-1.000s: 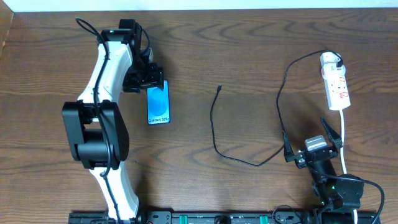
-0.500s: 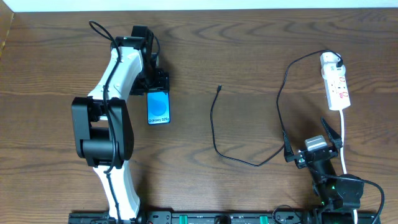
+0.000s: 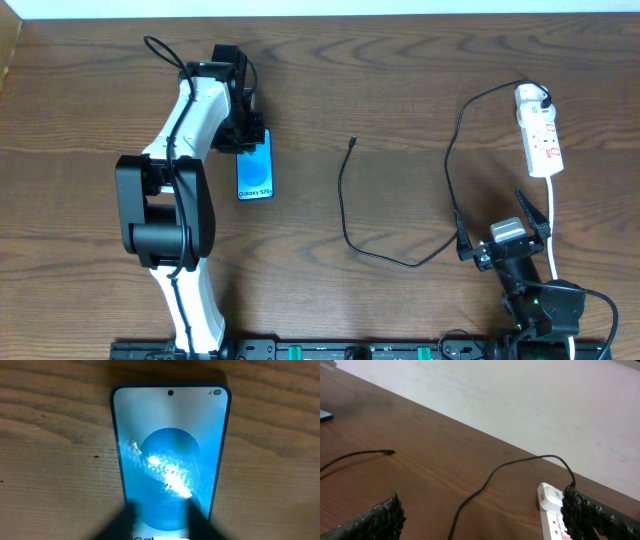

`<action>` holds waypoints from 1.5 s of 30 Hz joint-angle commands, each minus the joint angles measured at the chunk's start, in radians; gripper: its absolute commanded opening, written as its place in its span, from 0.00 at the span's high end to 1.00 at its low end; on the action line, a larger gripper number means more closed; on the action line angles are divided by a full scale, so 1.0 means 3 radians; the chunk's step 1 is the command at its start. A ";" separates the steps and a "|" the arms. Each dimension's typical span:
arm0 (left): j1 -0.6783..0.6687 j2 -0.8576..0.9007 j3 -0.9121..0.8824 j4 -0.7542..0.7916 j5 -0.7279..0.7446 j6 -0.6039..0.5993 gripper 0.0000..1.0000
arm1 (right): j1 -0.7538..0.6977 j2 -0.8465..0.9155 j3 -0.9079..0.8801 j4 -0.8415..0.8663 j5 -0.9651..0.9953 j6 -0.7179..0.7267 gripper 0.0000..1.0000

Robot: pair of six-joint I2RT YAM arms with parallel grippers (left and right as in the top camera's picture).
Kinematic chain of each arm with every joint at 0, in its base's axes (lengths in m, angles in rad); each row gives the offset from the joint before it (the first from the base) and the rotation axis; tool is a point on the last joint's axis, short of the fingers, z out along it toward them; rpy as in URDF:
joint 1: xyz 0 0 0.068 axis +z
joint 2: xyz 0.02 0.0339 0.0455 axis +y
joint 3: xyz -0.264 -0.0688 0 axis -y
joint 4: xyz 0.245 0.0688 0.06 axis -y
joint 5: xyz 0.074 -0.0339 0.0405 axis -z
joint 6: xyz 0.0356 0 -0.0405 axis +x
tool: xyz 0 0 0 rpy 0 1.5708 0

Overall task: Plug charger to phone and switch on socket
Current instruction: 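Lower the left gripper and close it on the phone's sides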

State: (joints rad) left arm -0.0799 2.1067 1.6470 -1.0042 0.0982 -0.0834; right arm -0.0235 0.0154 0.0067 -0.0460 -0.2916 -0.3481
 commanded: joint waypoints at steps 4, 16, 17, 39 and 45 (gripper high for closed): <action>0.0006 0.0050 -0.0020 0.0003 -0.0041 -0.0027 0.03 | 0.0024 -0.0014 -0.0004 -0.0015 -0.0008 0.0024 0.01; 0.0005 0.0061 -0.0024 0.0053 -0.0045 -0.0001 0.02 | 0.0024 -0.0014 -0.0004 -0.0015 -0.0008 0.0024 0.01; 0.0005 0.0064 -0.0024 0.0053 -0.0045 -0.0001 0.02 | 0.0024 -0.0014 -0.0004 -0.0015 -0.0008 0.0024 0.01; -0.0144 0.0103 -0.0351 0.0375 -0.0223 -0.0090 0.02 | 0.0024 -0.0014 -0.0004 -0.0015 -0.0008 0.0024 0.01; -0.0145 0.0104 -0.0367 0.0459 -0.0294 -0.0130 0.02 | 0.0024 -0.0014 -0.0004 -0.0015 -0.0008 0.0024 0.01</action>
State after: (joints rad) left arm -0.1261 2.1246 1.5440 -0.8761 0.0452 -0.1051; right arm -0.0235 0.0154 0.0067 -0.0456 -0.2916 -0.3481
